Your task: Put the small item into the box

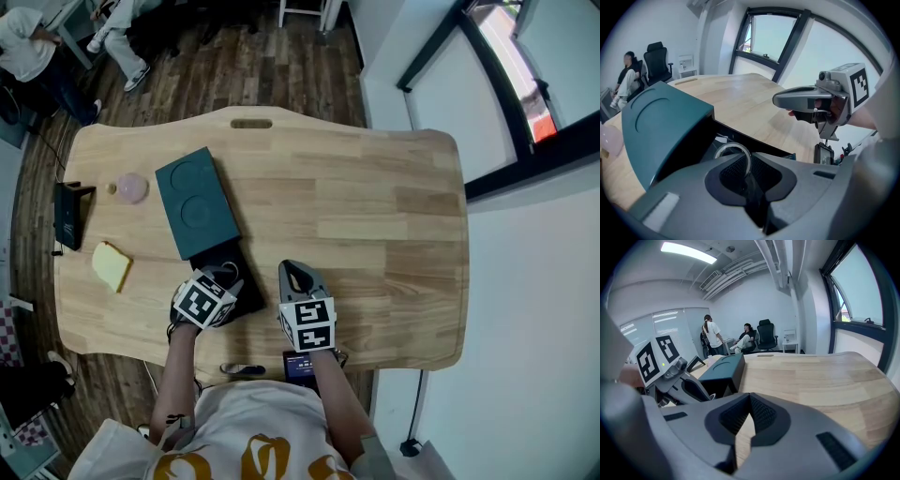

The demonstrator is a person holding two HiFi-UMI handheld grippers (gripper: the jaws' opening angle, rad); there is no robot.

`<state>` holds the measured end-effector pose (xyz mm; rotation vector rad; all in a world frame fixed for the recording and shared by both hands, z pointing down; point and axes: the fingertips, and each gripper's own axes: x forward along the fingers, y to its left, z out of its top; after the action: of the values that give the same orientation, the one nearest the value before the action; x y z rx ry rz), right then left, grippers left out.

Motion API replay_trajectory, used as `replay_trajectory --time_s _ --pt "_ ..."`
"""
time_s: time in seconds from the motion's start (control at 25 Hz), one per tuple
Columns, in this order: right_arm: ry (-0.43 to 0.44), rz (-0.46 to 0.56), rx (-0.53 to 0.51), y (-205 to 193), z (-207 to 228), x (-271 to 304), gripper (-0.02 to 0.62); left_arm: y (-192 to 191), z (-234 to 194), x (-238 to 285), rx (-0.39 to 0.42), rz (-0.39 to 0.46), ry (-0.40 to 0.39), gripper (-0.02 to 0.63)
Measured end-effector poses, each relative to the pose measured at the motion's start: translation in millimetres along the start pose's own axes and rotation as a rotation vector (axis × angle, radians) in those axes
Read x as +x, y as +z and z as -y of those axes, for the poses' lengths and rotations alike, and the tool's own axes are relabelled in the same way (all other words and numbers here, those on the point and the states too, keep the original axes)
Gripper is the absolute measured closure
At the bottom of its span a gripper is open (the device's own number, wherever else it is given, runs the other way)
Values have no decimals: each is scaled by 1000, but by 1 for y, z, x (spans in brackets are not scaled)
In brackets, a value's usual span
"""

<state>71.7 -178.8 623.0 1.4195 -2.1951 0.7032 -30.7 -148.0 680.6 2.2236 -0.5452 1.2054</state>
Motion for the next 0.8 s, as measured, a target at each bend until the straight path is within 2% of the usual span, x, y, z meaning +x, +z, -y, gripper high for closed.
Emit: replay_trajectory --time_s 0.56,0.8 --pt "-3 -9 7 -4 2 0 591 -18 12 17 132 -219 -16 566" --pt "-1 -9 6 -4 4 0 591 -16 17 19 122 -231 -32 566"
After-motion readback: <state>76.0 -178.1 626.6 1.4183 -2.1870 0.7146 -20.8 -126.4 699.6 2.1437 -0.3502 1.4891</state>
